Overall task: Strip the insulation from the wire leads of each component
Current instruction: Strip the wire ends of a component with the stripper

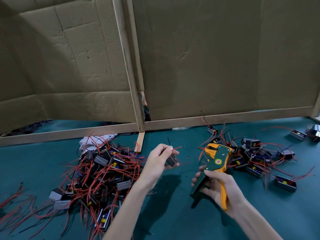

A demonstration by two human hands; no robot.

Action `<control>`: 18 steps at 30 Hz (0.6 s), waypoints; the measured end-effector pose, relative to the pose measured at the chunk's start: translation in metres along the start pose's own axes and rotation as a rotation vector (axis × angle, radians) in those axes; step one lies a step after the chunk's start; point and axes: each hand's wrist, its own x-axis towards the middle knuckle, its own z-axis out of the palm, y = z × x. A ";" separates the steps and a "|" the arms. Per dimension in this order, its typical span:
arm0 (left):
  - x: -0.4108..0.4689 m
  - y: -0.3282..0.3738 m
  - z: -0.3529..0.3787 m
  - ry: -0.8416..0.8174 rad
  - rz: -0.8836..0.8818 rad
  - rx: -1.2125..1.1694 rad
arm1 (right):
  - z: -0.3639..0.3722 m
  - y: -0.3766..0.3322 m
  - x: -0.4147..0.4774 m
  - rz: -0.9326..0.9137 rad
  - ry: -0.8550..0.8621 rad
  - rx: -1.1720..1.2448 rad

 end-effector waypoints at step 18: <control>0.001 -0.005 -0.001 -0.012 0.145 0.062 | 0.012 -0.005 -0.017 0.164 -0.300 -0.167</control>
